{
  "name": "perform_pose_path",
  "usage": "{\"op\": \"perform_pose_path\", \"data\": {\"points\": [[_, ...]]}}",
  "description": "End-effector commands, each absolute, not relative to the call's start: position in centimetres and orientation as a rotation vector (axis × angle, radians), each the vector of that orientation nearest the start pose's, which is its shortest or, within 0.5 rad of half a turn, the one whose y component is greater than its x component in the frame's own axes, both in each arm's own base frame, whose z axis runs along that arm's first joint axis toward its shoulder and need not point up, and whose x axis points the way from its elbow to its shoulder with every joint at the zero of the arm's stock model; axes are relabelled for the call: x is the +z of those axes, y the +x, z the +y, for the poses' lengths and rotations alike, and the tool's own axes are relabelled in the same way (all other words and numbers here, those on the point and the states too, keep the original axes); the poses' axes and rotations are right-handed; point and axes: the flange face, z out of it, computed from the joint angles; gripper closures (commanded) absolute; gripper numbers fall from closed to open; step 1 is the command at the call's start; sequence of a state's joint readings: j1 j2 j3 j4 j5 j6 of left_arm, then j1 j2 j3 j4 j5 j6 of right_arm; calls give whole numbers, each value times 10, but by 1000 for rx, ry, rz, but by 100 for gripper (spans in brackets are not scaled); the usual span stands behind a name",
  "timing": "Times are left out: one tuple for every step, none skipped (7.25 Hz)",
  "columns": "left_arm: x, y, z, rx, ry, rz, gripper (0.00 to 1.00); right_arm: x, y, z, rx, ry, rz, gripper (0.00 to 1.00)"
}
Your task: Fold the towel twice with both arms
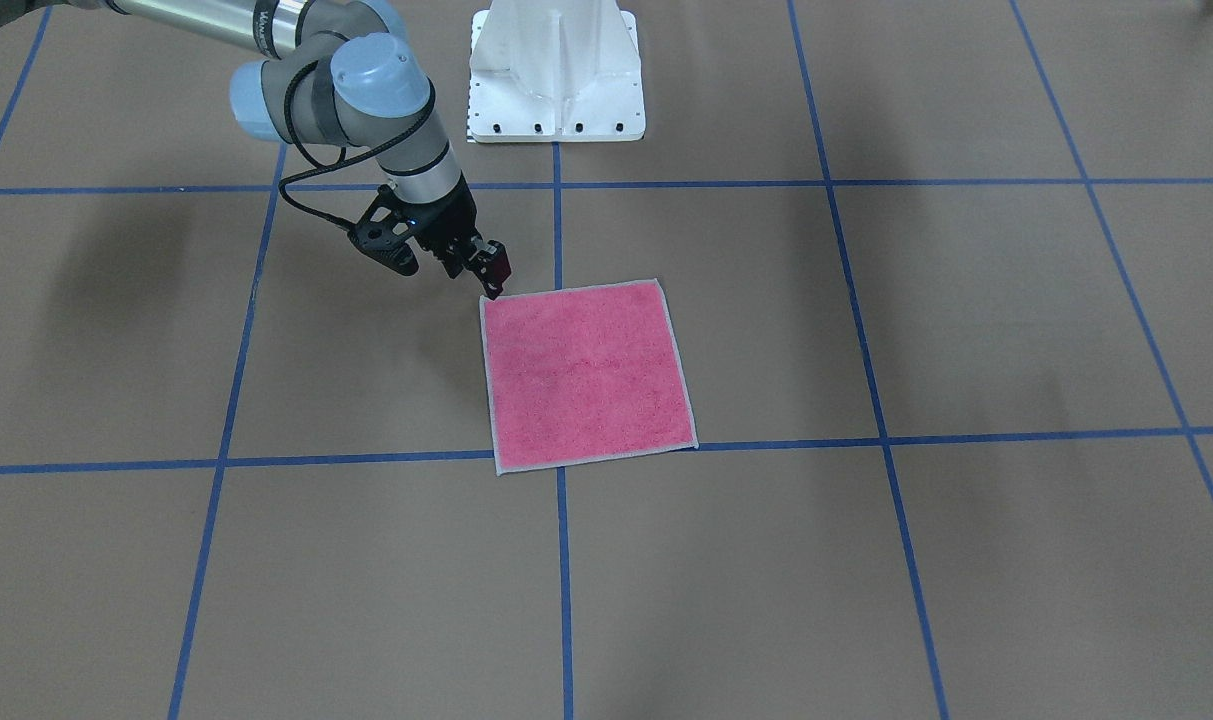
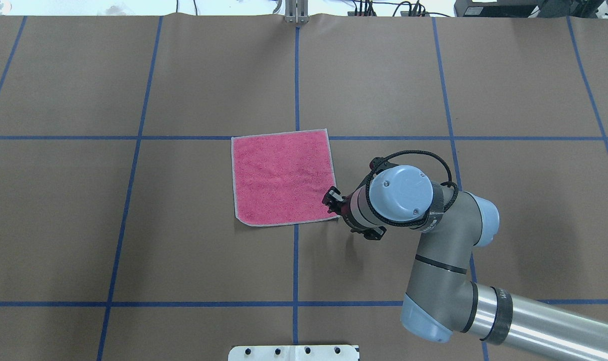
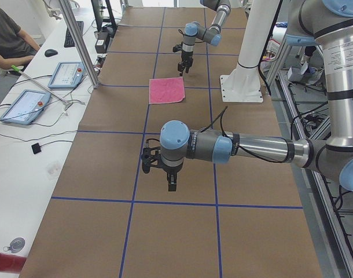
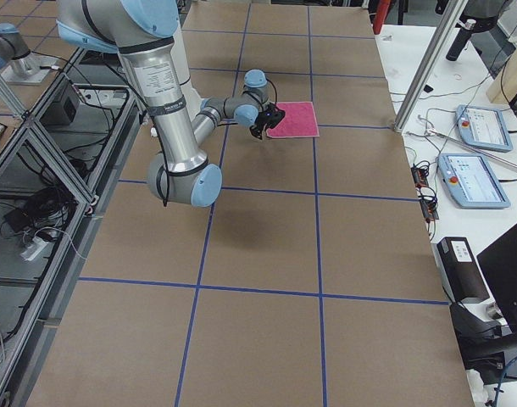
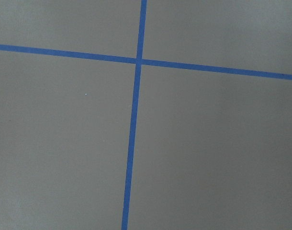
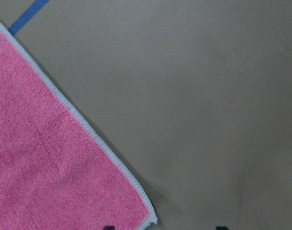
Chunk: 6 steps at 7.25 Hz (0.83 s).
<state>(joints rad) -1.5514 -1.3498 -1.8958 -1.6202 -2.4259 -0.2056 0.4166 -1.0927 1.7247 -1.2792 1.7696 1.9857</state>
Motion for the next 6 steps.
{"op": "perform_pose_path", "data": {"points": [[585, -50, -407, -107, 58, 867, 0, 290, -553, -368, 694, -191, -930, 49], [584, -50, -407, -105, 61, 867, 0, 290, -554, -370, 700, -178, -932, 49], [584, -50, -407, -105, 61, 867, 0, 291, -556, -370, 699, -179, -931, 51], [584, -50, -407, -105, 61, 867, 0, 292, -556, -369, 700, -179, -929, 53], [584, -50, -407, -105, 61, 867, 0, 292, -556, -370, 699, -178, -927, 53], [584, -50, -407, -105, 61, 867, 0, 296, -559, -371, 700, -179, -920, 53]]}}
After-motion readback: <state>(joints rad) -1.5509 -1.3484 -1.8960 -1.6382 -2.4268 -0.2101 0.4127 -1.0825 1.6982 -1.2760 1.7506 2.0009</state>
